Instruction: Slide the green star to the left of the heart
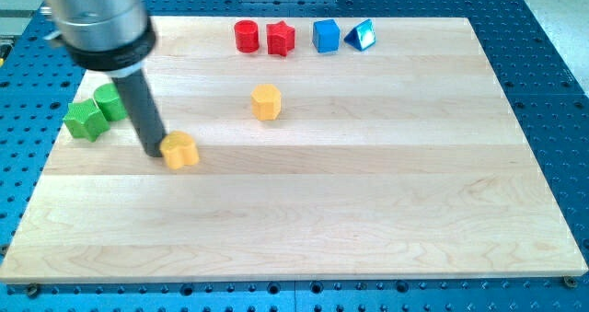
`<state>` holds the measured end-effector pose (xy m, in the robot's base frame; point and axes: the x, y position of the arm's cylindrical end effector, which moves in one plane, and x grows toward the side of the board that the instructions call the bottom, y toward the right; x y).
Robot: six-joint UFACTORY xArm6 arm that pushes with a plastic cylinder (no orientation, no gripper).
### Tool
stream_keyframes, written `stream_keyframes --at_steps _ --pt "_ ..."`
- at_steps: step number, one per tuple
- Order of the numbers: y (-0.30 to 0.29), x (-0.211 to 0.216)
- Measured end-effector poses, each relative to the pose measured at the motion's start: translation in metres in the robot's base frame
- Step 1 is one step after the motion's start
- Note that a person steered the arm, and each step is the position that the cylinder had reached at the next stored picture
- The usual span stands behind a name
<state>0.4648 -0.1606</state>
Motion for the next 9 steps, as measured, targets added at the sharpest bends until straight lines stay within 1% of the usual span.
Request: stream_keyframes --at_steps 1,2,3,4,5,6,7,8,9 --pt "-0.034 0.055" --pt "0.028 -0.001" --pt "0.092 -0.021" --pt "0.018 0.035" --pt "-0.121 0.069" --pt "-0.143 0.033" --pt "-0.127 -0.033" --pt "-0.086 -0.074" --pt "-0.049 -0.076"
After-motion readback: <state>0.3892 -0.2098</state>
